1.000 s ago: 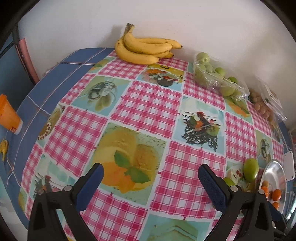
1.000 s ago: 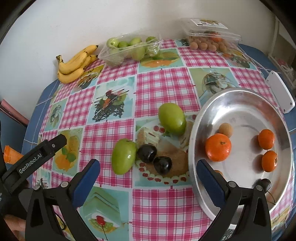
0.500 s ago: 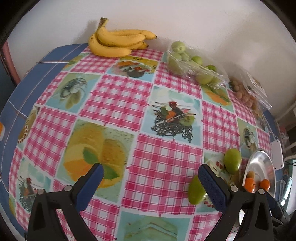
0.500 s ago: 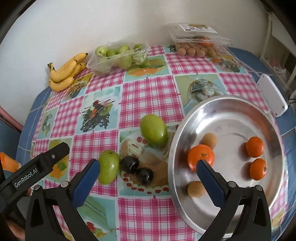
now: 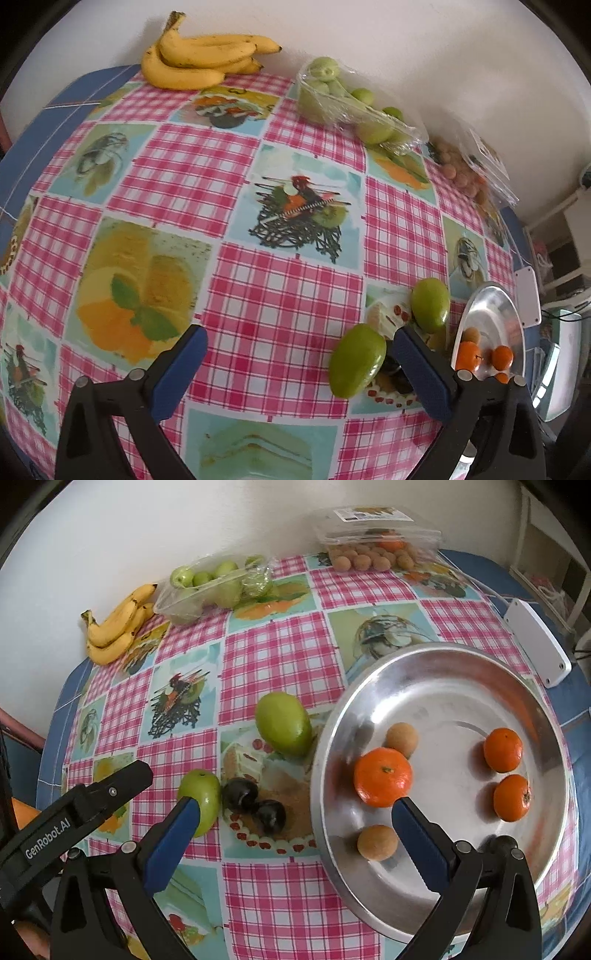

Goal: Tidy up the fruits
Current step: 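Close the left gripper around a large green fruit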

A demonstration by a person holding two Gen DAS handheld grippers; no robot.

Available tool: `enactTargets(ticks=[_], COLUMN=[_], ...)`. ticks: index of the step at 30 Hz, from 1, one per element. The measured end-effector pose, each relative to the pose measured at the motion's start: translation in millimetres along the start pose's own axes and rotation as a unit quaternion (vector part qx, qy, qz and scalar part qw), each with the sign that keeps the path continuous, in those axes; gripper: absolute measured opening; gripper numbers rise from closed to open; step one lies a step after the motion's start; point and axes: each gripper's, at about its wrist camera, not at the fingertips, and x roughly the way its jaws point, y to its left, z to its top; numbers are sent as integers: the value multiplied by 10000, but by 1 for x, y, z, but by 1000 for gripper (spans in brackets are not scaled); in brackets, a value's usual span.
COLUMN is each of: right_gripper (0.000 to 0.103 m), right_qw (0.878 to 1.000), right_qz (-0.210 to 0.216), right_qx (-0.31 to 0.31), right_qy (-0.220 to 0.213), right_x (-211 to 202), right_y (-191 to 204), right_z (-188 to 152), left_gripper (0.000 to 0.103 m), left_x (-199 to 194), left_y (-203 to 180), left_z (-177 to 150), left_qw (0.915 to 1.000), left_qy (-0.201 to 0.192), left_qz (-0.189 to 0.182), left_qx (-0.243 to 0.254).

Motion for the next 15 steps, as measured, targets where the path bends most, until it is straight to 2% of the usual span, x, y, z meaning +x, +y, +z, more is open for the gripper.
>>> enactTargets(ticks=[9, 15], right_gripper=[103, 103], right_qw=[9995, 9990], right_qz=[-288, -375], right_qx=[107, 208], right_qy=[25, 94], right_x=[-3, -2], right_y=[-11, -17], right_z=[-1, -2], left_gripper=[90, 77], left_x=[15, 27], left_y=[-13, -21], left_z=[-2, -6], left_qw=[9994, 9984], left_qy=[279, 457], left_qz=[-119, -257], left_qx=[142, 186])
